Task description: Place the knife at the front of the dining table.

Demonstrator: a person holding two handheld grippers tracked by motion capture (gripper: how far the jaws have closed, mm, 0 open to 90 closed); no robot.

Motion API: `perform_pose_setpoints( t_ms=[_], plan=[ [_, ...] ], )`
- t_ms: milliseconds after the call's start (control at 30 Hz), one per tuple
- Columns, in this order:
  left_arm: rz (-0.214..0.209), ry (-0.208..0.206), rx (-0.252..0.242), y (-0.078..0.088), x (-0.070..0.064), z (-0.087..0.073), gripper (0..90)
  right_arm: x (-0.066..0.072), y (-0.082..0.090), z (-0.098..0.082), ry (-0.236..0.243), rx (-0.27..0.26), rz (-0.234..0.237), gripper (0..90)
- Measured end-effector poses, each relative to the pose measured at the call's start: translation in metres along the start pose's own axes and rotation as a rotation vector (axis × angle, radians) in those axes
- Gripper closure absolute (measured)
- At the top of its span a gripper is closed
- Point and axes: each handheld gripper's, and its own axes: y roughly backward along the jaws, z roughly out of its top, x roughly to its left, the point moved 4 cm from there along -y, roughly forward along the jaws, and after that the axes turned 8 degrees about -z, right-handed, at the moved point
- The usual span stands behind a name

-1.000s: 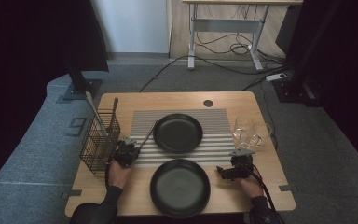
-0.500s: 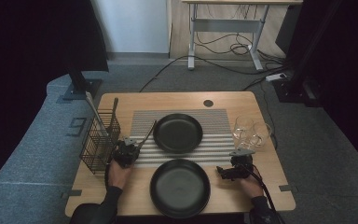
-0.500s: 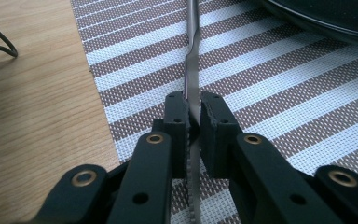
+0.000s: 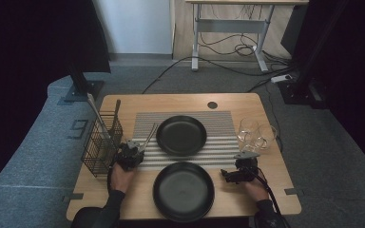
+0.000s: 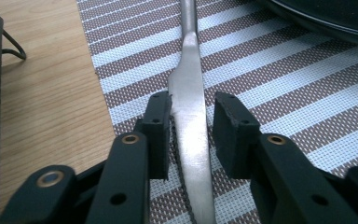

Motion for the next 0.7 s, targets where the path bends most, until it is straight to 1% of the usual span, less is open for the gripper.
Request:
perform_pose_setpoints(
  t_ms=[167,200,333,467,600,700],
  plan=[
    [-0.006,-0.007,0.001,-0.0005,-0.0021,0.0002,56.2,0.0000,0.0000,0.0000,0.000,0.000,0.000,0.0],
    [-0.019,0.002,0.002,-0.0007,-0.0026,0.0002,55.7,0.0000,0.0000,0.0000,0.000,0.000,0.000,0.0],
    [-0.042,0.027,0.003,-0.0010,-0.0029,0.0003,55.0,0.0000,0.0000,0.0000,0.000,0.000,0.000,0.0],
    [-0.052,0.040,0.005,-0.0011,-0.0035,0.0003,54.8,0.0000,0.0000,0.0000,0.000,0.000,0.000,0.0],
    [-0.068,0.039,0.007,-0.0014,-0.0064,0.0006,54.9,0.0000,-0.0001,0.0000,0.002,0.002,0.001,0.0],
    [-0.079,0.031,0.008,-0.0019,-0.0103,0.0008,54.7,0.0000,-0.0001,0.0000,0.002,0.002,0.001,0.0]
  ],
)
